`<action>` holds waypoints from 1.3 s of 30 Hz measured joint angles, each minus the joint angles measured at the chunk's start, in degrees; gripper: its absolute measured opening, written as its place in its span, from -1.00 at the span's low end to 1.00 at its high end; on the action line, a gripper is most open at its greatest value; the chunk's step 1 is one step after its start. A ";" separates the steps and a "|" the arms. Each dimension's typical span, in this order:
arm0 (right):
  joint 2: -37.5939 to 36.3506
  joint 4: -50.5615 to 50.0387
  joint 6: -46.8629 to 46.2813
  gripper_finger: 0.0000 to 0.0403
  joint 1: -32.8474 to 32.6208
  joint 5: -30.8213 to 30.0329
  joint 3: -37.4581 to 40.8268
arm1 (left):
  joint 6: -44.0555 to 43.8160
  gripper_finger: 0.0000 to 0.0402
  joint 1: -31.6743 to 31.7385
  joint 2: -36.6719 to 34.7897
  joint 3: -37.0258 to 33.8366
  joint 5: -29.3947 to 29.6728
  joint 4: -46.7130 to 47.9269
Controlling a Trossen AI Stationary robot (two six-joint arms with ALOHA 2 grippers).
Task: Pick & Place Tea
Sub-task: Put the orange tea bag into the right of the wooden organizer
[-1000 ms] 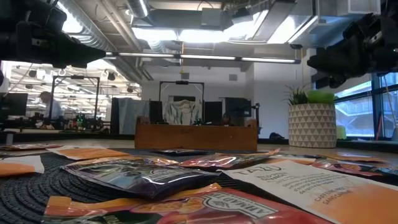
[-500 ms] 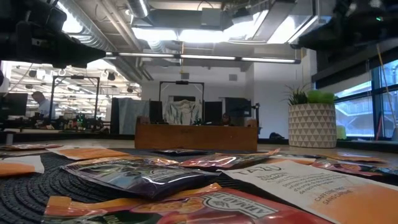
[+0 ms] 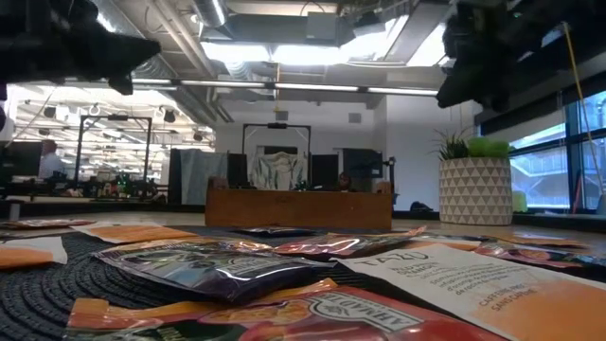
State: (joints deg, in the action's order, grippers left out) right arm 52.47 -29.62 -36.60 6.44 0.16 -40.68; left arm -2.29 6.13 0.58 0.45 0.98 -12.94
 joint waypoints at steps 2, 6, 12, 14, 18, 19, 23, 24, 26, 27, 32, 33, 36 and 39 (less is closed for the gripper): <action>2.30 -0.08 -1.77 -0.70 -0.59 1.10 -0.16 | -3.78 -0.95 0.00 0.00 0.00 0.47 -2.83; 6.74 -0.74 -7.34 -0.70 -1.53 1.04 0.55 | -8.72 -0.94 0.00 0.00 0.00 0.63 -5.28; 11.76 -3.01 -15.32 -0.70 -1.81 1.33 0.85 | -9.17 -0.94 0.00 0.00 0.00 0.65 -5.15; 12.79 -4.10 -15.66 -0.70 -1.79 3.00 0.85 | -9.19 -0.93 -0.02 0.00 0.00 0.57 -5.15; 14.12 -5.67 -15.76 -0.58 -2.36 6.36 0.87 | -9.17 -0.91 -0.02 0.00 0.00 0.40 -4.89; 14.28 -5.89 -15.89 -0.53 -2.73 6.97 0.87 | -9.16 -0.92 -0.02 0.00 0.00 0.40 -4.88; 14.74 -7.04 -18.86 -0.27 -5.34 7.37 0.87 | -9.17 -0.92 -0.02 0.00 0.00 0.43 -4.90; 14.85 -6.91 -19.79 -0.21 -6.23 7.21 0.87 | -9.15 -0.92 -0.02 0.00 0.00 0.43 -4.90; 14.93 -6.90 -20.08 -0.10 -7.91 7.17 0.87 | -9.15 -0.91 -0.02 0.00 0.00 0.46 -4.90; 14.93 -6.73 -19.41 -0.06 -8.79 7.15 0.87 | -9.15 -0.91 -0.02 0.00 0.00 0.50 -4.90; 14.93 -6.27 -8.01 0.03 -13.24 2.59 0.87 | -9.08 -0.92 -0.02 0.00 0.00 0.92 -4.88; 14.93 -6.21 -4.62 0.03 -14.01 1.42 0.87 | -9.04 -0.93 -0.02 0.00 0.00 1.00 -4.88; 15.74 -6.10 2.86 0.01 -15.51 -1.21 0.87 | -9.00 -0.92 -0.02 0.00 0.00 1.08 -4.88; 17.98 -5.16 6.76 -0.04 -15.96 -1.66 0.87 | -9.00 -0.91 -0.02 0.00 0.00 1.08 -4.77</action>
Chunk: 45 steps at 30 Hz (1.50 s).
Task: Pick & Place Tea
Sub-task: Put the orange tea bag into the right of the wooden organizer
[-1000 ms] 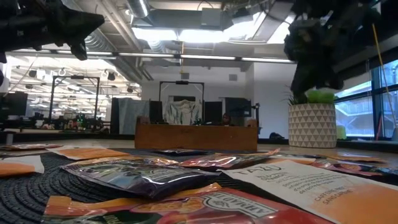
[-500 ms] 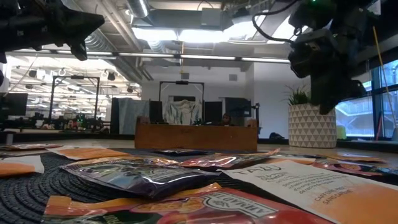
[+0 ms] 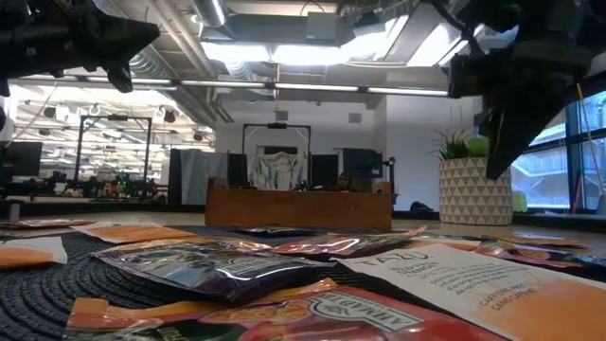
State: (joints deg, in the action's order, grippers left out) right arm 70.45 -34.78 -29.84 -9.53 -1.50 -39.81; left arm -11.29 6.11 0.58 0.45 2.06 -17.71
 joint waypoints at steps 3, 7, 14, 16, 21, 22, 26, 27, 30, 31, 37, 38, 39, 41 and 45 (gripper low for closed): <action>3.66 1.95 3.64 -0.10 -0.19 -0.05 0.02 | 0.02 -0.90 0.00 0.02 0.00 0.01 0.74; 8.69 4.07 8.96 -0.19 -0.16 0.00 0.02 | -0.02 -0.90 0.00 0.07 0.00 0.01 2.04; 14.67 5.55 13.81 -0.31 -0.16 0.00 0.02 | -0.07 -0.90 0.00 0.07 0.00 0.01 3.37; 15.85 6.13 14.02 -0.33 -0.16 -0.01 0.02 | -0.05 -0.91 0.00 0.07 0.00 0.01 3.45; 18.26 7.06 13.85 -0.38 -0.16 -0.41 -0.17 | -0.04 -0.91 0.00 0.07 0.00 0.03 4.26; 18.72 7.06 13.85 -0.40 -0.16 -0.42 -0.23 | -0.04 -0.91 0.00 0.07 0.00 0.03 4.49; 20.00 6.82 13.83 -0.47 -0.16 -0.80 -0.33 | -0.03 -0.91 0.00 0.09 0.00 0.03 4.79; 20.11 6.91 13.83 -0.49 -0.16 -1.10 -0.33 | -0.02 -0.91 0.00 0.09 0.00 0.03 4.79; 20.25 7.22 13.83 -0.55 -0.19 -1.90 -0.33 | -0.02 -0.91 0.00 0.09 0.00 0.05 4.79; 20.27 7.29 13.83 -0.57 -0.19 -2.05 -0.33 | -0.02 -0.91 0.00 0.09 0.00 0.05 4.78; 20.35 7.60 13.83 -0.71 -0.19 -2.58 -0.28 | 0.00 -0.91 0.00 0.09 0.00 0.05 4.76; 20.35 7.60 13.85 -0.73 -0.19 -2.62 -0.28 | 0.00 -0.91 0.00 0.09 0.00 0.05 4.74; 20.35 7.62 13.85 -0.75 -0.19 -2.66 -0.28 | 0.00 -0.91 0.00 0.09 0.00 0.05 4.74; 20.38 7.66 13.85 -0.79 -0.16 -2.75 -0.27 | 0.00 -0.92 0.01 0.09 0.00 0.05 4.74; 20.18 7.59 13.75 -0.86 -0.19 -3.43 -0.21 | -0.02 -0.90 0.00 0.09 0.00 0.05 4.72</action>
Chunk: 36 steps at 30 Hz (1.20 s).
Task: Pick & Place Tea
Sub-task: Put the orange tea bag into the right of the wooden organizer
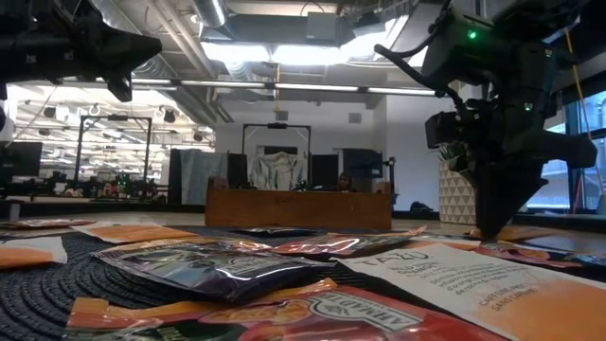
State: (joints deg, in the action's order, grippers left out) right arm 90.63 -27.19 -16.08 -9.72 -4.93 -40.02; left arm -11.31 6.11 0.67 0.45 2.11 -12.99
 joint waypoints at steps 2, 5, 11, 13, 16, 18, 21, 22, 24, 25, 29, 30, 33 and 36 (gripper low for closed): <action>-0.26 0.04 0.01 -0.90 0.02 -0.02 0.16 | -0.05 -0.90 0.00 0.00 0.00 -0.06 -0.04; -0.94 0.10 -0.01 -0.97 0.02 -0.13 0.29 | -0.07 -0.90 0.00 -0.02 0.00 -1.63 -1.81; -2.47 0.32 -0.36 -0.97 0.02 -0.42 0.34 | 0.04 -0.89 0.00 -0.04 0.00 -3.96 -6.14; -3.35 -0.14 -0.31 -0.98 0.03 -0.50 0.45 | -0.14 -0.90 0.00 -0.02 0.00 -3.34 -6.30; -6.38 -1.36 -0.49 -0.98 0.07 -0.37 0.59 | -2.03 -0.90 0.00 0.24 0.00 -3.04 -6.84; -9.44 -2.07 -1.44 -0.98 0.07 -0.33 0.51 | -3.70 -0.90 0.00 0.92 0.00 -3.04 -8.22; -15.41 -0.86 -1.72 -0.99 1.09 0.05 0.51 | -5.89 -0.90 0.00 3.52 0.00 -3.04 -12.31; -17.60 0.65 -1.72 -0.99 1.69 0.04 0.51 | -6.33 -0.90 0.00 4.83 0.00 -3.07 -14.08; -21.88 5.53 -1.63 -0.99 3.19 0.04 0.49 | -7.27 -0.90 0.00 8.12 0.04 -3.21 -17.59; -23.90 9.19 -1.46 -0.99 4.07 0.04 0.45 | -8.20 -0.90 0.00 10.15 0.28 -3.30 -18.68; -29.63 27.30 2.13 -0.99 7.98 2.74 0.30 | -11.98 -0.92 0.00 20.70 3.64 -3.91 -21.60; -30.25 32.05 2.98 -0.99 9.01 4.12 0.29 | -12.06 -0.93 0.00 24.02 4.98 -4.74 -22.80; -30.52 44.10 4.16 -0.99 11.72 9.27 0.21 | -10.38 -0.95 0.00 34.29 9.98 -8.86 -27.79; -28.83 53.06 3.90 -0.99 13.33 15.04 0.21 | -8.71 -0.97 -0.02 44.48 16.58 -14.64 -31.76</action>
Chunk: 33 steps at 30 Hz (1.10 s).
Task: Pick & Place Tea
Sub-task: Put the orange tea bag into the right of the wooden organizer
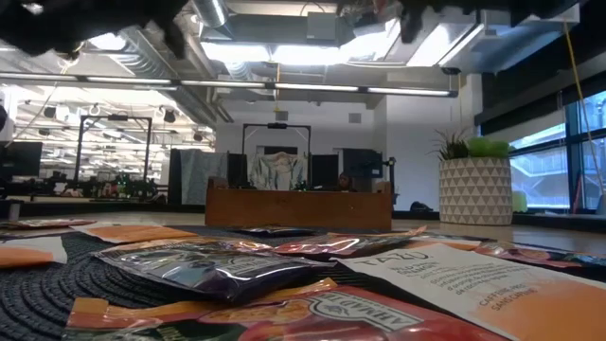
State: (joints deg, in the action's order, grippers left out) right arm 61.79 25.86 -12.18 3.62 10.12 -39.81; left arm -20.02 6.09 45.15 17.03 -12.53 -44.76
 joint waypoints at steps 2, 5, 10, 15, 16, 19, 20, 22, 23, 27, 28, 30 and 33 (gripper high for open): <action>1.84 6.04 -0.81 -0.99 0.72 3.45 0.00 | 0.18 -0.98 -0.01 6.56 4.75 -3.46 -0.62; 5.09 16.38 -1.18 -0.99 1.26 7.89 -0.12 | 0.23 -0.98 0.01 15.94 12.03 -6.78 -0.61; 10.34 20.53 -1.14 -0.99 1.49 13.71 -5.02 | 2.53 -0.98 0.02 29.93 23.74 -15.70 -0.75; 15.21 20.37 -1.10 -0.99 1.49 24.94 -12.61 | 3.18 -0.97 0.02 39.83 33.89 -22.86 -0.98; 15.88 20.42 -1.25 -0.99 1.49 27.16 -14.12 | 3.20 -0.96 0.02 41.29 35.40 -23.65 -0.97; 17.56 20.15 -2.42 -0.98 1.47 33.20 -18.03 | 3.63 -0.92 0.02 44.65 39.20 -26.98 -0.93; 18.07 19.80 -2.69 -0.98 1.47 34.77 -18.98 | 3.66 -0.91 -0.01 45.47 40.15 -27.70 -0.94; 18.79 18.74 -2.93 -0.98 1.47 37.07 -20.45 | 3.51 -0.89 -0.07 46.94 41.85 -28.82 -0.98; 19.01 18.39 -3.09 -0.98 1.47 37.82 -20.83 | 3.44 -0.87 -0.05 47.57 42.53 -29.41 -0.96; 19.61 17.20 -4.24 -0.98 1.47 38.05 -20.94 | 3.81 -0.82 -0.05 48.78 44.58 -29.44 -0.97; 19.61 16.10 -4.22 -0.98 1.47 38.06 -20.88 | 4.14 -0.81 -0.05 48.80 44.81 -29.44 -1.01; 19.64 14.34 -4.12 -0.98 1.47 38.02 -20.87 | 4.49 -0.76 -0.05 48.85 45.06 -29.18 -0.97; 19.64 13.88 -4.13 -0.98 1.47 38.03 -20.87 | 4.25 -0.65 -0.05 48.76 45.10 -29.15 -0.89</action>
State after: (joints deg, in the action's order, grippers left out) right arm 81.43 39.75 -16.32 5.08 48.14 -60.69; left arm -15.77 6.04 93.91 62.13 -41.68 -45.65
